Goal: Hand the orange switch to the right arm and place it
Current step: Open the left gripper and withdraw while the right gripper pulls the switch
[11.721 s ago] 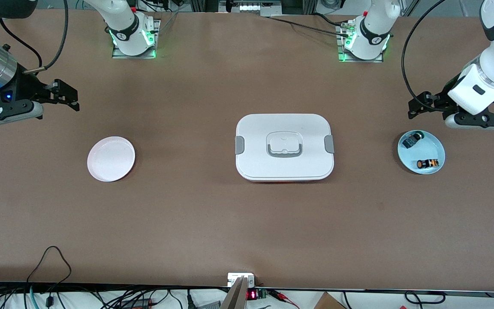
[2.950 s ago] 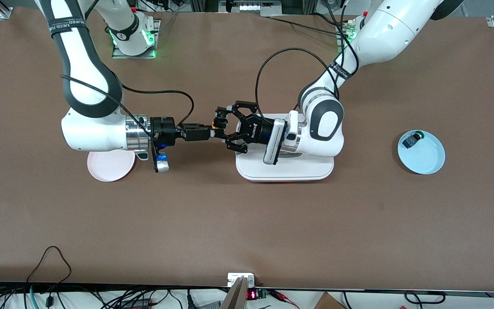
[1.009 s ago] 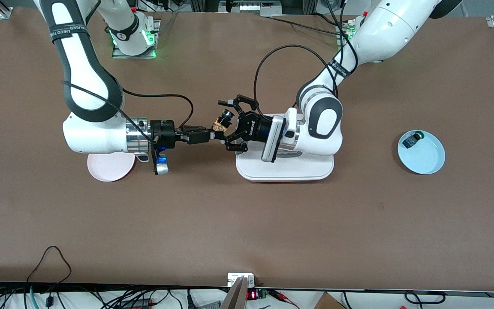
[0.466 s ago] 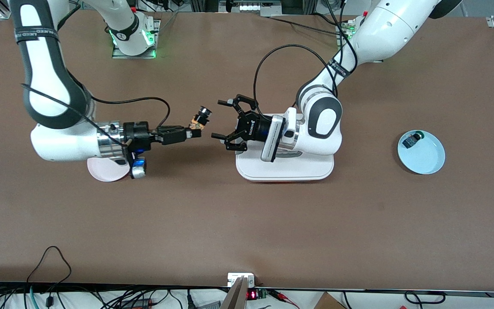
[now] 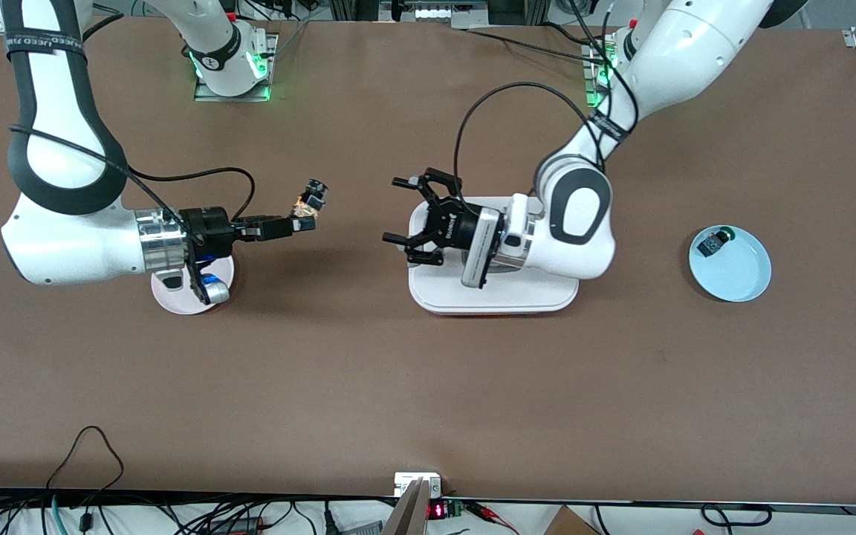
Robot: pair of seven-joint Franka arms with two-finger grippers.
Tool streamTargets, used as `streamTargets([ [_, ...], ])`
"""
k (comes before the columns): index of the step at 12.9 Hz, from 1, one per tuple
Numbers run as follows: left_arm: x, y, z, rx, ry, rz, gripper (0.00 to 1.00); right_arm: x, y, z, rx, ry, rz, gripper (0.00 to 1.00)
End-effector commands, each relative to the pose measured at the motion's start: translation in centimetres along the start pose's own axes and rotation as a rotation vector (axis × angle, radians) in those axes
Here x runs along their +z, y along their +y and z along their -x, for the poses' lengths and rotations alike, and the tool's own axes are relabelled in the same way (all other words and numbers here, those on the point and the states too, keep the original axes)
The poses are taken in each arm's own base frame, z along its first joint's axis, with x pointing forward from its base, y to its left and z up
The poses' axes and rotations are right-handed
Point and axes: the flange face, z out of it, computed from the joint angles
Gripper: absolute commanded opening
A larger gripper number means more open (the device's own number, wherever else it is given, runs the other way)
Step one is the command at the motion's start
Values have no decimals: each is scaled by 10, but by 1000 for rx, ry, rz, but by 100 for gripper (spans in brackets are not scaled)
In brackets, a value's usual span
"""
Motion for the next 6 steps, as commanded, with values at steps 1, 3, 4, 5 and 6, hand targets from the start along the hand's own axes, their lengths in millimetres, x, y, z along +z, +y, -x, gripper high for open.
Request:
streamTargets([
  [1, -37, 18, -15, -61, -137, -16, 100, -15, 1, 6, -95, -5, 156, 0],
  [3, -64, 30, -16, -113, -264, -3, 100, -36, 16, 6, -145, 11, 256, 0],
  [4, -81, 36, -18, -146, -330, -19, 100, -47, 18, 7, -197, 25, 343, 0],
  [5, -100, 43, -20, -186, -387, -41, 100, -53, 26, 6, -238, 23, 434, 0],
  [6, -117, 48, -20, -225, -440, -54, 100, -57, 32, 5, -273, 16, 491, 0],
])
